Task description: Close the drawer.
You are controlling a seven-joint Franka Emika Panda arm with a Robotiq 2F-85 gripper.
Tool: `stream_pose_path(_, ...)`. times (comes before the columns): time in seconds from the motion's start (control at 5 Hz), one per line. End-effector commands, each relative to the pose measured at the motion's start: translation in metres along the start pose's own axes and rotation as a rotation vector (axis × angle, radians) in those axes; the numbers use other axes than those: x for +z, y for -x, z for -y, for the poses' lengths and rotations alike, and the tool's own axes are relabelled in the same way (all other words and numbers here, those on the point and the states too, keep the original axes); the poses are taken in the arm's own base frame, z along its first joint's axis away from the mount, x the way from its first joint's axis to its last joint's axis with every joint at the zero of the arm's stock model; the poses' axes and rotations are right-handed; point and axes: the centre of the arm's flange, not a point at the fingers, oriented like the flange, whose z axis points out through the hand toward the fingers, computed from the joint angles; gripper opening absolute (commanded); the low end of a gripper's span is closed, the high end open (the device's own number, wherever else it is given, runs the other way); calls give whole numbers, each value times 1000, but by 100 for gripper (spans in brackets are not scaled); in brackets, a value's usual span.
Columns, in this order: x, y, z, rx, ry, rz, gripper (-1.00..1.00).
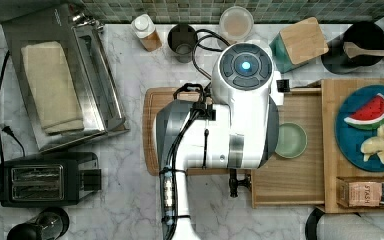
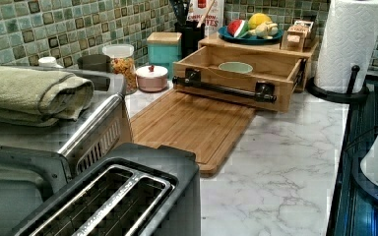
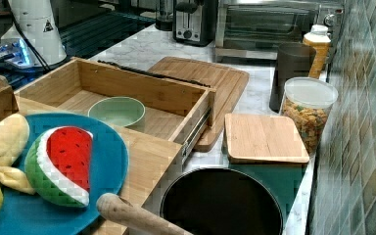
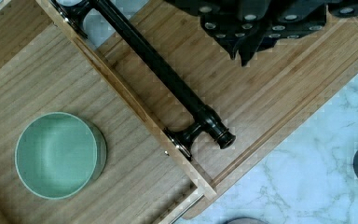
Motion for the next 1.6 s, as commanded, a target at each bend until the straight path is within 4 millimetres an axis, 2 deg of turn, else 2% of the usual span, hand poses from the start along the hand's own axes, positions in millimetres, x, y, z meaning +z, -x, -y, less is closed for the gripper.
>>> stream_pose_path(0.2, 7, 8, 6, -87, -10, -15, -100)
stream_pose_path(0.4, 15, 12, 17, -234, -19, 22, -100)
stream_pose_path(0.6, 27, 29, 24, -410, -62, -13, -100)
stream_pose_path(0.8, 44, 51, 34, -568, -46, -42, -100)
stream_pose_path(1.0, 59, 65, 48, -707, -18, -17, -100)
stream_pose_path(1.2, 79, 88, 56, -786, 23, -81, -100)
stream_pose_path(1.6, 110, 111, 56, -836, 32, -148, -100)
